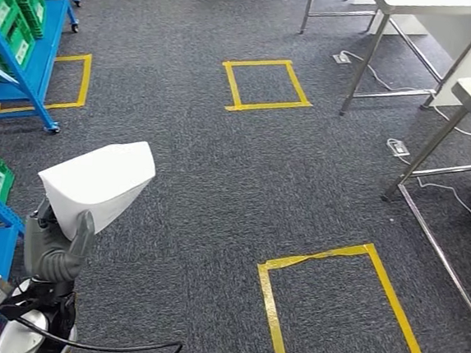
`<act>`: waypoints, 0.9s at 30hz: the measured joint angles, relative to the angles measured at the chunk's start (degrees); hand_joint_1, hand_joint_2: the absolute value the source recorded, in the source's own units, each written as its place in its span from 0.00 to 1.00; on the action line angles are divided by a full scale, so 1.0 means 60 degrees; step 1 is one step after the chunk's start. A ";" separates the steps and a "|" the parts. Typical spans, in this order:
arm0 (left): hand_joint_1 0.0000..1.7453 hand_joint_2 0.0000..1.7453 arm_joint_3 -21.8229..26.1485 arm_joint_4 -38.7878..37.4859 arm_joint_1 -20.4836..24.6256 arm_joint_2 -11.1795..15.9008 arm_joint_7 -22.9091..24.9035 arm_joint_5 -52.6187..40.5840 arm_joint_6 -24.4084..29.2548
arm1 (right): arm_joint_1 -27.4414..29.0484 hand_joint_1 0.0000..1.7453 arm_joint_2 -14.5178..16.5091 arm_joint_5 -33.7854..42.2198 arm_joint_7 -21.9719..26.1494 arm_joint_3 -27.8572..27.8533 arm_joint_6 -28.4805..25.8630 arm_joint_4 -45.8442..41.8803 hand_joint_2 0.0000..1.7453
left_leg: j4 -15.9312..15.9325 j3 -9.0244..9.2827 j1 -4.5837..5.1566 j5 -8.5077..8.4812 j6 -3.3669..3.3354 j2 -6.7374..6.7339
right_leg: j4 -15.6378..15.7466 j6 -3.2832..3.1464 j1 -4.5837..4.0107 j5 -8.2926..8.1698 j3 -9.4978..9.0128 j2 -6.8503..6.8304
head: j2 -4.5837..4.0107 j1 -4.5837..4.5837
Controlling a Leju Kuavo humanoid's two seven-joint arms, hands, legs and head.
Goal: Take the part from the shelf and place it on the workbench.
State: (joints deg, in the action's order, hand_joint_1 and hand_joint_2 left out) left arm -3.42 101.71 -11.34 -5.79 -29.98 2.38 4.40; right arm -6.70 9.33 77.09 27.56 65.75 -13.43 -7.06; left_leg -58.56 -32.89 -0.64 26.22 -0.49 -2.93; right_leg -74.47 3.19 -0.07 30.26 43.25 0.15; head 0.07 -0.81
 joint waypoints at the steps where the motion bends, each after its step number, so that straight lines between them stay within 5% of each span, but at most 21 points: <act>1: 1.00 1.00 -0.0006 -0.0011 0.0005 -0.0024 0.0007 -0.0054 0.0092 | 0.0012 0.00 -0.0001 0.0040 -0.0025 0.0000 0.0004 0.0001 0.00 | 0.0000 0.0043 0.0011 0.0031 0.0011 -0.0121 | 0.0580 -0.0022 -0.0004 -0.0312 -0.0332 -0.0073 | 0.0000 0.0000; 4: 1.00 1.00 -0.0032 -0.0028 0.0023 -0.0055 0.0021 -0.0099 0.0309 | 0.0051 0.00 -0.0004 0.0138 -0.0045 0.0000 0.0011 0.0004 0.00 | -0.0003 0.0161 0.0067 0.0126 0.0114 -0.0407 | 0.2321 -0.0138 -0.0088 -0.0955 -0.1287 -0.0543 | 0.0000 0.0008; 7: 1.00 1.00 -0.0046 -0.0029 0.0053 -0.0059 0.0067 -0.0011 0.0434 | 0.0077 0.00 -0.0003 0.0210 -0.0045 0.0000 0.0000 0.0008 0.00 | 0.0044 0.0213 0.0061 0.0153 0.0273 -0.0629 | 0.2513 -0.0287 -0.0145 -0.1008 -0.1339 -0.0362 | 0.0000 0.0014; 10: 1.00 1.00 -0.0057 -0.0027 0.0092 -0.0051 0.0106 0.0089 0.0520 | 0.0084 0.00 0.0000 0.0267 -0.0055 -0.0003 -0.0041 0.0017 0.00 | -0.0474 0.0021 0.0005 0.0521 0.0425 -0.0052 | 0.2662 -0.0428 -0.0060 -0.1077 -0.1441 -0.0023 | 0.0000 0.0065; 12: 1.00 1.00 -0.0056 -0.0036 0.0076 -0.0029 0.0109 0.0108 0.0547 | 0.0083 0.00 0.0000 0.0271 -0.0056 -0.0004 -0.0050 0.0021 0.00 | -0.1669 -0.0602 -0.0005 0.1072 0.0469 0.0360 | 0.2676 -0.0471 -0.0035 -0.1078 -0.1449 0.0196 | 0.0000 0.0118; 14: 1.00 1.00 -0.0056 -0.0048 0.0057 -0.0009 0.0111 0.0113 0.0555 | 0.0088 0.00 0.0000 0.0272 -0.0060 -0.0004 -0.0054 0.0024 0.00 | -0.2557 -0.1156 -0.0011 0.1247 0.0497 0.0430 | 0.2674 -0.0482 -0.0025 -0.1071 -0.1454 0.0479 | 0.0000 0.0138; 16: 1.00 1.00 -0.0056 -0.0055 0.0056 -0.0003 0.0111 0.0113 0.0555 | 0.0089 0.00 0.0000 0.0274 -0.0064 -0.0004 -0.0057 0.0025 0.00 | -0.2120 -0.1059 -0.0037 0.0696 0.0514 0.0484 | 0.2661 -0.0451 0.0012 -0.1066 -0.1479 0.0791 | 0.0000 0.0137; 18: 1.00 1.00 -0.0056 -0.0057 0.0055 0.0004 0.0110 0.0114 0.0560 | 0.0082 0.00 -0.0007 0.0267 -0.0065 -0.0004 -0.0042 0.0027 0.00 | -0.0851 -0.0503 -0.0136 0.0019 0.0575 0.0929 | 0.2588 -0.0352 0.0046 -0.1032 -0.1463 0.1082 | 0.0000 0.0150; 20: 1.00 1.00 -0.0059 -0.0059 0.0041 0.0009 0.0110 0.0116 0.0570 | 0.0080 0.00 -0.0022 0.0250 -0.0058 -0.0004 0.0016 0.0032 0.00 | -0.0105 -0.0175 -0.0213 -0.0155 0.0564 0.1376 | 0.2516 -0.0229 0.0067 -0.1011 -0.1355 0.1322 | 0.0000 0.0166; 22: 1.00 1.00 -0.0063 -0.0061 0.0038 0.0006 0.0108 0.0120 0.0577 | 0.0089 0.00 -0.0036 0.0225 -0.0031 -0.0004 0.0095 0.0036 0.00 | -0.0026 -0.0149 -0.0199 -0.0098 0.0424 0.1303 | 0.2551 -0.0119 0.0110 -0.1048 -0.1240 0.1531 | 0.0000 0.0165; 23: 1.00 1.00 -0.0064 -0.0060 0.0050 0.0003 0.0106 0.0122 0.0577 | 0.0094 0.00 -0.0042 0.0211 -0.0011 -0.0004 0.0123 0.0038 0.00 | -0.0009 -0.0134 -0.0191 -0.0101 0.0348 0.1176 | 0.2541 -0.0072 0.0114 -0.1049 -0.1211 0.1446 | 0.0000 0.0158; 25: 1.00 1.00 -0.0065 -0.0057 0.0057 -0.0003 0.0098 0.0123 0.0577 | 0.0087 0.00 -0.0050 0.0175 0.0033 -0.0004 0.0153 0.0040 0.00 | 0.0019 -0.0081 -0.0176 -0.0100 0.0205 0.0899 | 0.2069 -0.0004 0.0071 -0.0771 -0.0986 0.0838 | 0.0000 0.0082; 27: 1.00 1.00 -0.0060 -0.0053 0.0022 0.0003 0.0093 0.0123 0.0584 | 0.0068 0.00 -0.0049 0.0136 0.0091 -0.0003 0.0152 0.0039 0.00 | 0.0020 -0.0039 -0.0119 -0.0065 0.0118 0.0606 | 0.0841 0.0027 0.0033 -0.0152 -0.0395 0.0185 | 0.0000 0.0020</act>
State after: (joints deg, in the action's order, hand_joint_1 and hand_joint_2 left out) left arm -3.78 101.39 -11.20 -5.76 -29.42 3.12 7.90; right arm -6.29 9.04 77.90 28.10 65.73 -12.51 -6.82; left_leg -58.44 -33.12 -1.36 25.83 0.22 0.71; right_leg -69.43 3.35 0.13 29.35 40.87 1.25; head 0.07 -0.69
